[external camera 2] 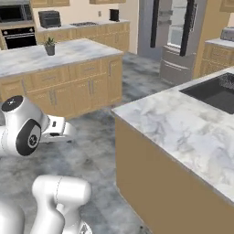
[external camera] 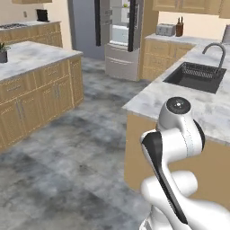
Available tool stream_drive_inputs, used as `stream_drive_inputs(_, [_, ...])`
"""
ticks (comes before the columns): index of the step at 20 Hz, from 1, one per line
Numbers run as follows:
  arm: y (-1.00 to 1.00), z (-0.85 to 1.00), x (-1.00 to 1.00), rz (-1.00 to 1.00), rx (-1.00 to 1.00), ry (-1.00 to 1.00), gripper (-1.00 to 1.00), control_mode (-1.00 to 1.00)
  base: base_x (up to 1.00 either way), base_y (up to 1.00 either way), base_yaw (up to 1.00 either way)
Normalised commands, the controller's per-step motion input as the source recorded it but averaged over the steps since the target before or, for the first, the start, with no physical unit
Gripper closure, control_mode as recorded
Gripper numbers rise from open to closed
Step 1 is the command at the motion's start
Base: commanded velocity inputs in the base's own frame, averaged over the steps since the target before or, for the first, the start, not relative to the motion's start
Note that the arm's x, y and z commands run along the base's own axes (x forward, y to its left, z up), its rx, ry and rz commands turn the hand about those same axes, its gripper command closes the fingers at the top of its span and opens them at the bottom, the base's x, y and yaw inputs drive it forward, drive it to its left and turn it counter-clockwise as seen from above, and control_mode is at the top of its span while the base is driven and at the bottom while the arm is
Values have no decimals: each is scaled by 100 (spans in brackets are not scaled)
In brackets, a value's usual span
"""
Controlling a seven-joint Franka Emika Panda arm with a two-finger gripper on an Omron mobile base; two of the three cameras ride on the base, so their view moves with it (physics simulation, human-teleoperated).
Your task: Gather the lemon and mushroom from the fridge and place them on a tray on the dining counter. Then gather the steak and fish from the fridge and place them on the other tray.
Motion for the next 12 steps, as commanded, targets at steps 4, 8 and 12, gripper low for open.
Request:
stream_drive_inputs(4, [0, 0, 0, 0, 0, 0, -100, 100, 69, 100, -31])
stream_drive_inputs(8, [0, 0, 0, 0, 0, 0, -100, 100, 67, 100, -31])
stream_drive_inputs(12, [0, 0, 0, 0, 0, 0, -100, 100, 67, 100, -31])
